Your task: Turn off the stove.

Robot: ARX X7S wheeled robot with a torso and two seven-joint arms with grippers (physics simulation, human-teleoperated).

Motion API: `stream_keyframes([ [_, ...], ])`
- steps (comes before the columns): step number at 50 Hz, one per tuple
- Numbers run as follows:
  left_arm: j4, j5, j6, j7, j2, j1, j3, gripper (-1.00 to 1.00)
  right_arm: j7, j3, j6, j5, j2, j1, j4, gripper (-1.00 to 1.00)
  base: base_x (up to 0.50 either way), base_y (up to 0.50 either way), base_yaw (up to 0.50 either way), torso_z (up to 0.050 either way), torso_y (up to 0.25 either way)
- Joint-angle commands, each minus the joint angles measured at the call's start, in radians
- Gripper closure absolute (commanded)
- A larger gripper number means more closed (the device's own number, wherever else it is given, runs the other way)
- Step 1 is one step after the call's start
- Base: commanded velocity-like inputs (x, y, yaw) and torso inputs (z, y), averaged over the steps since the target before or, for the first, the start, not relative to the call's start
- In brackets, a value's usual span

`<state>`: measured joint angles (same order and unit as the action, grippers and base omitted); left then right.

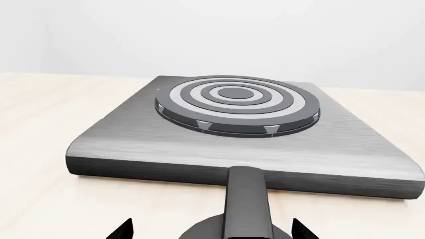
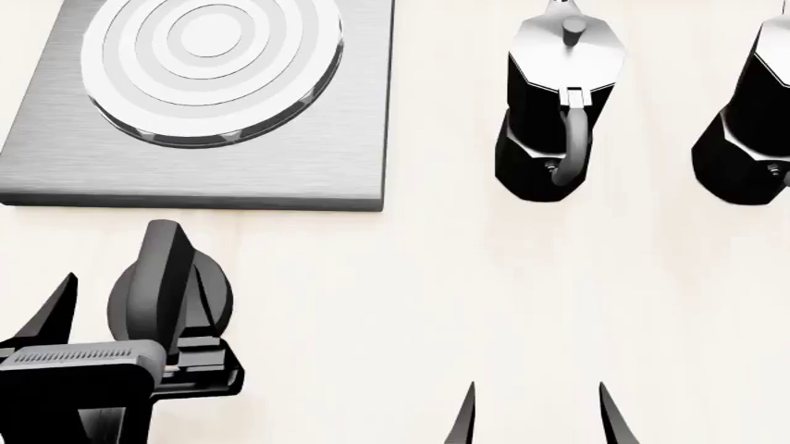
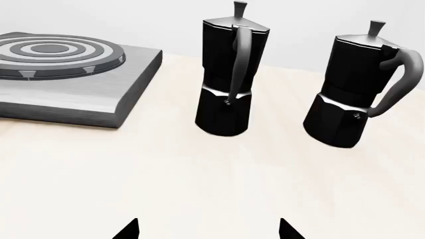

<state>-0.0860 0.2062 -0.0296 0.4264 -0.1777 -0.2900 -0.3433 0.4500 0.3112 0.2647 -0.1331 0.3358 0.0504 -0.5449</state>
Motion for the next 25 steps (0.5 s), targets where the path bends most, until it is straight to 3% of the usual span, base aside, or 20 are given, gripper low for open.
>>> stream_keyframes([
  [1, 0.015, 0.004, 0.008, 0.007, -0.003, -0.006, -0.001, -1.00, 0.003, 0.003, 0.001, -0.003, 0.002, -0.002, 0.001, -1.00, 0.00, 0.00, 0.00, 0.000, 0.000],
  [25, 0.043, 0.013, 0.009, 0.033, -0.015, -0.015, 0.010, -1.00, 0.008, 0.009, 0.003, -0.009, 0.007, -0.006, 0.001, -1.00, 0.00, 0.00, 0.00, 0.000, 0.000],
])
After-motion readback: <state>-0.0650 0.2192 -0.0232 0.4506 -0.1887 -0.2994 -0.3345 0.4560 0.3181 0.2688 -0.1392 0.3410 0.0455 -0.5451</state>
